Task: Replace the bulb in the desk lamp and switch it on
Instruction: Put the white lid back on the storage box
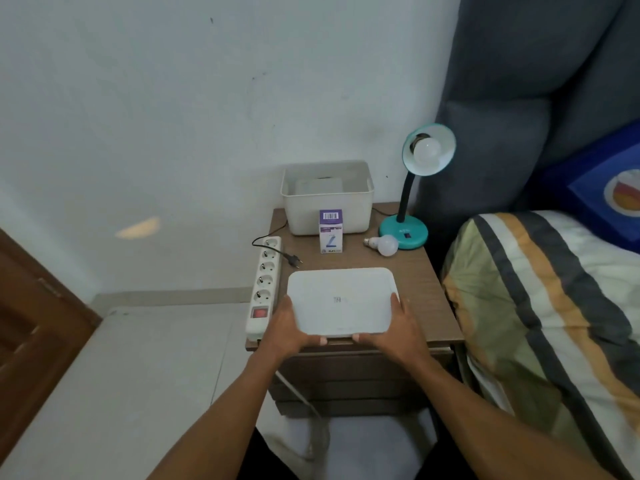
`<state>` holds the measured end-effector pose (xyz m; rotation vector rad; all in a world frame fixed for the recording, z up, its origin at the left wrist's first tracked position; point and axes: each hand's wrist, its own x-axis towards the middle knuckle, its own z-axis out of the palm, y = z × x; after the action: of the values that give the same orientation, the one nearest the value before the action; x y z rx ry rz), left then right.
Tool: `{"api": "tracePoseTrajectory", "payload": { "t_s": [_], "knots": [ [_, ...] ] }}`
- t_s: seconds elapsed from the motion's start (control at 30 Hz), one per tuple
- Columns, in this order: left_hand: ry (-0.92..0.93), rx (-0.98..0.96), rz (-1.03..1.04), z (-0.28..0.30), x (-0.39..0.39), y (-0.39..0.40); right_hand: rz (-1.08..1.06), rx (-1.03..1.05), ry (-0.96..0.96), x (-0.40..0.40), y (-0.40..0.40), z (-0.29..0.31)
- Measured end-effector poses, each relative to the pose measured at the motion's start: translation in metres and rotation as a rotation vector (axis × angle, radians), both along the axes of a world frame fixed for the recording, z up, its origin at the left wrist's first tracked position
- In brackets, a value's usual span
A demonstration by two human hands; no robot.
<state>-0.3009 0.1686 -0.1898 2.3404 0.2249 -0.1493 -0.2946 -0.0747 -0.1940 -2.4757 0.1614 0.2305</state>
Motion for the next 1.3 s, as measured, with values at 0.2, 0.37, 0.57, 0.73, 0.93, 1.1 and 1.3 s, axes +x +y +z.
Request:
{"api": "tracePoseTrajectory", "payload": {
  "t_s": [0.2, 0.37, 0.57, 0.73, 0.93, 1.1, 1.3],
  "knots": [
    [0.142, 0.193, -0.049, 0.0, 0.007, -0.007, 0.041, -0.104, 0.034, -0.001, -0.001, -0.005],
    [0.198, 0.272, -0.118, 0.014, 0.027, -0.012, 0.084, -0.196, -0.035, 0.019, -0.008, 0.014],
    [-0.064, 0.175, -0.045, 0.053, 0.082, -0.008, -0.039, -0.131, -0.165, 0.072, -0.007, 0.045],
    [-0.263, -0.002, 0.07, 0.068, 0.154, 0.013, -0.099, -0.039, -0.219, 0.123, 0.002, 0.058],
    [-0.343, -0.018, 0.164, 0.098, 0.213, 0.019, -0.089, -0.157, -0.224, 0.181, 0.009, 0.035],
    [-0.286, -0.071, 0.161, 0.09, 0.265, 0.027, -0.075, -0.322, -0.243, 0.211, 0.007, 0.009],
    [-0.303, -0.184, 0.146, 0.073, 0.289, 0.03, -0.146, -0.207, -0.29, 0.214, 0.009, 0.004]
  ]
}}
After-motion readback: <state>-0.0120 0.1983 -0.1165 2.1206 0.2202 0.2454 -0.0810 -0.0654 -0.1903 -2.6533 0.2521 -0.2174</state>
